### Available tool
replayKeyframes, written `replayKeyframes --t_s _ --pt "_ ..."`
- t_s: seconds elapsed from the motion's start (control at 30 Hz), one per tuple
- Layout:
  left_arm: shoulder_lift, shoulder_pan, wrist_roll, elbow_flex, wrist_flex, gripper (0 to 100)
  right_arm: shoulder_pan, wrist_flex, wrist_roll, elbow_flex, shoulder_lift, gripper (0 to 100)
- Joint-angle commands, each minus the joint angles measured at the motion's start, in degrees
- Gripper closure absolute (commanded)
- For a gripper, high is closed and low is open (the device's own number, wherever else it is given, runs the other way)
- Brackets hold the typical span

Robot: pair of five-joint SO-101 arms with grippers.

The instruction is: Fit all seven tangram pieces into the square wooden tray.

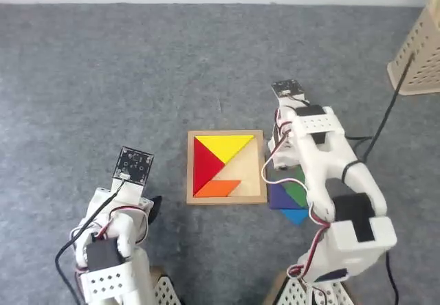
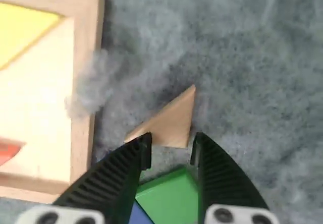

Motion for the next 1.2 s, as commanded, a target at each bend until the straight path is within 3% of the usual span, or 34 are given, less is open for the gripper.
replayKeyframes --t_s 0.0,0.13,0.73,1.07,1.17 --pt "-1.0 0.1 0.4 -0.7 0.1 70 -0.7 3.4 -0.7 -5.2 1.1 82.2" --pt "-1.0 0.1 0.4 -0.7 0.1 70 -0.7 4.8 -0.4 -6.9 2.8 74.0" --pt "-1.0 0.1 0.4 -0.7 0.1 70 -3.6 2.2 -4.0 -11.5 9.9 74.2" --pt "-1.0 0.1 0.4 -0.7 0.1 70 -1.1 0.4 -6.9 -11.5 9.7 81.6" --pt "-1.0 0.1 0.4 -0.7 0.1 70 2.0 1.2 -6.9 -11.7 9.6 90.5"
